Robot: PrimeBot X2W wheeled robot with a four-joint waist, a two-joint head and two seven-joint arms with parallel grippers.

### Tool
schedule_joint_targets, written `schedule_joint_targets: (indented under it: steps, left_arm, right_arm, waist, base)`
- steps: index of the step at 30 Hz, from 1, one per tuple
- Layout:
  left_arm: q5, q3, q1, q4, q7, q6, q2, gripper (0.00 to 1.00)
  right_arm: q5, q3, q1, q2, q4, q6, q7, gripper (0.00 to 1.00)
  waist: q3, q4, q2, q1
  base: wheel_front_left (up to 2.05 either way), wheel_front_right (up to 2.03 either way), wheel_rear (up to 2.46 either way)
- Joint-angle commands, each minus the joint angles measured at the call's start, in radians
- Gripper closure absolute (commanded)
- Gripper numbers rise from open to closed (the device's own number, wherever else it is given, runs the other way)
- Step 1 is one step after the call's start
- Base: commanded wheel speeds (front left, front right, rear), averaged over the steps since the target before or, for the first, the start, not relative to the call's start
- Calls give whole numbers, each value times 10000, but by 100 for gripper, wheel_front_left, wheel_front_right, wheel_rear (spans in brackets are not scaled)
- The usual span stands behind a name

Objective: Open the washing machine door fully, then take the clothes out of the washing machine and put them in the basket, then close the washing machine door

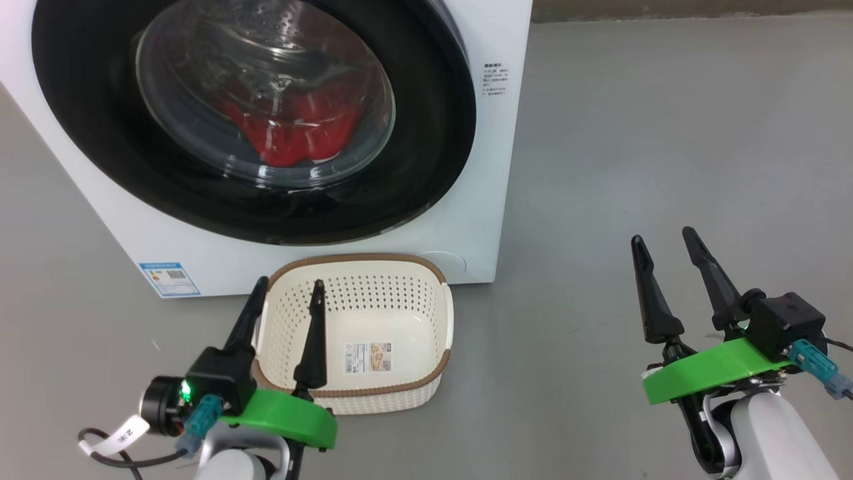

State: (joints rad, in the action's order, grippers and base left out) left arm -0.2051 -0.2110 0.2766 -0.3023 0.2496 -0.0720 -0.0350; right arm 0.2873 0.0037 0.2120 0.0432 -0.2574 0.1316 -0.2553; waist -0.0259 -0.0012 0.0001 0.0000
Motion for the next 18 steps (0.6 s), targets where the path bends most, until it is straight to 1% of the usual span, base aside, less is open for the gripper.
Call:
schedule_joint_targets:
  steps: [1,9,18]
  left_arm:
    - [-80,337,444,193,122,-104,-152,0]
    - [-66,289,574,273,122,-190,-152,0]
    - [-22,216,758,640,122,-248,-152,0]
  right_arm:
    - [-75,163,302,70,244,-9,-65,0]
    - [-104,65,427,70,328,-9,-65,0]
    - [35,-39,701,70,391,-9,-65,0]
  waist:
    - [-38,-7,-1,0]
    - [-344,70,-1,0]
    - [-959,305,-1,0]
  base:
    - [0,0,0]
    - [0,0,0]
    - [0,0,0]
